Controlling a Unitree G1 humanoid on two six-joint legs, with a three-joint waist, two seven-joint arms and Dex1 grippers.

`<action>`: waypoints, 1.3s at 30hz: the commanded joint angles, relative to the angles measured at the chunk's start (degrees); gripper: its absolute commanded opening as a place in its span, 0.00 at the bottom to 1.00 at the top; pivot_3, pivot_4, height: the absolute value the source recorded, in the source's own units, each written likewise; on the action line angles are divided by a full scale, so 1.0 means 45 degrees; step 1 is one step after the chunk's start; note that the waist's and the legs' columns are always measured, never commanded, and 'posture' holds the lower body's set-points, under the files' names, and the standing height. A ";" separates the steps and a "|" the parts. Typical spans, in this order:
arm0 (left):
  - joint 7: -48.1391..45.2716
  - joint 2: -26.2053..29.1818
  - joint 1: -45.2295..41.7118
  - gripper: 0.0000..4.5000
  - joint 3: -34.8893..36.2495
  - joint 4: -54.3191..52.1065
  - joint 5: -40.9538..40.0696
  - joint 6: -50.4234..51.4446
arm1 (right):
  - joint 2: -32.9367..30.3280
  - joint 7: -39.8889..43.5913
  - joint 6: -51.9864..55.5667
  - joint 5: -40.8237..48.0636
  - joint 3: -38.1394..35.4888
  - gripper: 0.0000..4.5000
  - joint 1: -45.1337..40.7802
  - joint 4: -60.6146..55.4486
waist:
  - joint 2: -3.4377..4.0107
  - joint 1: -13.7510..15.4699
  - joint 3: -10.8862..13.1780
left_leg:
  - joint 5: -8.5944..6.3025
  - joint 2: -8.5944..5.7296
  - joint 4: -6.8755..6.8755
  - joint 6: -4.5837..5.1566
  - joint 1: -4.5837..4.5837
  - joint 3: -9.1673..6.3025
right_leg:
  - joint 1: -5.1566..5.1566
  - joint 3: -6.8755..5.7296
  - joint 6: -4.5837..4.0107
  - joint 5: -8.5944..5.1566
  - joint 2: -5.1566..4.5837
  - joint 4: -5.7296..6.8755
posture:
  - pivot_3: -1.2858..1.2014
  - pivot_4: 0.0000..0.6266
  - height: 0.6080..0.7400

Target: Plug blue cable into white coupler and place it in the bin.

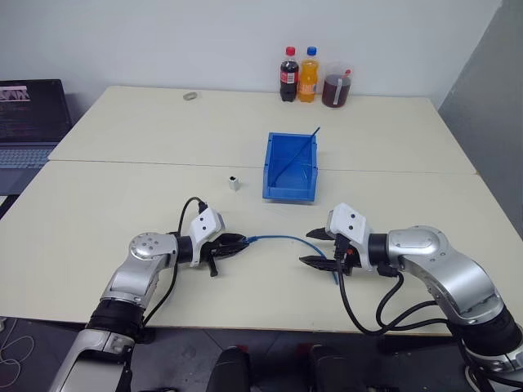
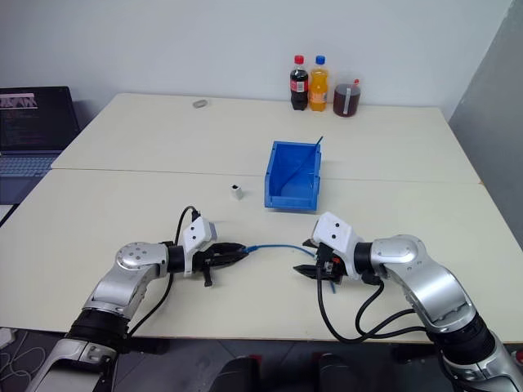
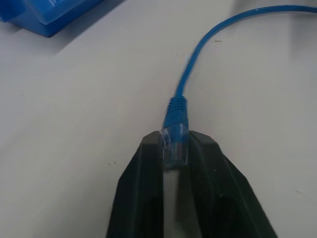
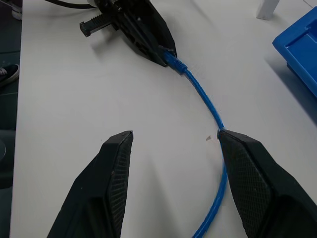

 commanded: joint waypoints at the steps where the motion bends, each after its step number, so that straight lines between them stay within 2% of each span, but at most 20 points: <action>1: -0.0094 -0.0223 0.0472 0.05 -0.0100 -0.0302 -0.0130 0.0287 | 0.0130 -0.0150 -0.0250 0.0500 -0.0561 0.65 -0.0048 -0.0457 | 0.0000 -0.0002 0.0000 | 0.0000 0.0000 0.0001 0.0000 0.0000 0.0000 | 0.0000 0.0000 0.0000 0.0000 0.0000 0.0000 | 0.52 0.24 1.00; 9: 0.0374 -0.0628 0.0618 0.04 0.0721 -0.2856 -0.1280 0.1057 | 0.1259 -0.0958 0.1251 0.2804 -0.1984 0.65 0.0661 -0.1160 | -0.0013 0.0014 0.0007 | 0.0000 0.0004 0.0000 -0.0001 -0.0017 -0.0017 | -0.0004 -0.0009 -0.0007 0.0004 0.0002 0.0002 | 0.52 0.24 1.00; 15: 0.0883 -0.0867 0.0504 0.04 0.1195 -0.4992 -0.2524 0.2249 | 0.3082 -0.3051 0.3573 0.4950 -0.3595 0.65 0.1600 -0.1671 | -0.0017 0.0000 0.0005 | 0.0000 0.0007 0.0002 -0.0001 -0.0013 -0.0028 | 0.0003 -0.0014 -0.0005 0.0003 0.0004 0.0006 | 0.52 0.24 1.00; 20: 0.1364 -0.1119 0.0344 0.04 0.1460 -0.6107 -0.3641 0.3496 | 0.4583 -0.4578 0.4537 0.6267 -0.4613 0.65 0.1636 -0.1399 | -0.0017 -0.0010 0.0005 | 0.0000 0.0004 0.0001 -0.0001 -0.0011 -0.0024 | -0.0001 -0.0008 -0.0001 0.0001 0.0004 0.0013 | 0.52 0.24 1.00; 23: 0.1723 -0.1332 0.0286 0.04 0.1696 -0.6399 -0.4387 0.4329 | 0.5420 -0.5481 0.4574 0.6537 -0.4871 0.65 0.1165 -0.0984 | -0.0017 -0.0018 0.0005 | 0.0001 0.0004 0.0002 0.0000 -0.0009 -0.0025 | -0.0002 -0.0009 0.0023 -0.0013 0.0006 0.0017 | 0.52 0.24 1.00; 30: 0.1929 -0.1338 0.0269 0.04 0.1648 -0.6449 -0.4543 0.4606 | 0.6646 -0.6735 0.4517 0.7244 -0.5187 0.65 0.0253 -0.0263 | -0.0016 -0.0034 0.0005 | 0.0001 0.0006 0.0000 0.0000 -0.0005 -0.0026 | -0.0007 -0.0003 0.0048 -0.0029 0.0015 0.0031 | 0.52 0.24 1.00; 39: 0.1909 -0.1273 0.0339 0.00 0.1564 -0.6459 -0.4474 0.4543 | 0.7125 -0.7294 0.4177 0.7776 -0.5021 0.65 -0.0197 0.0368 | -0.0015 -0.0039 0.0006 | 0.0000 0.0007 -0.0001 0.0000 -0.0006 -0.0025 | -0.0009 -0.0003 0.0047 -0.0029 0.0014 0.0029 | 0.52 0.24 1.00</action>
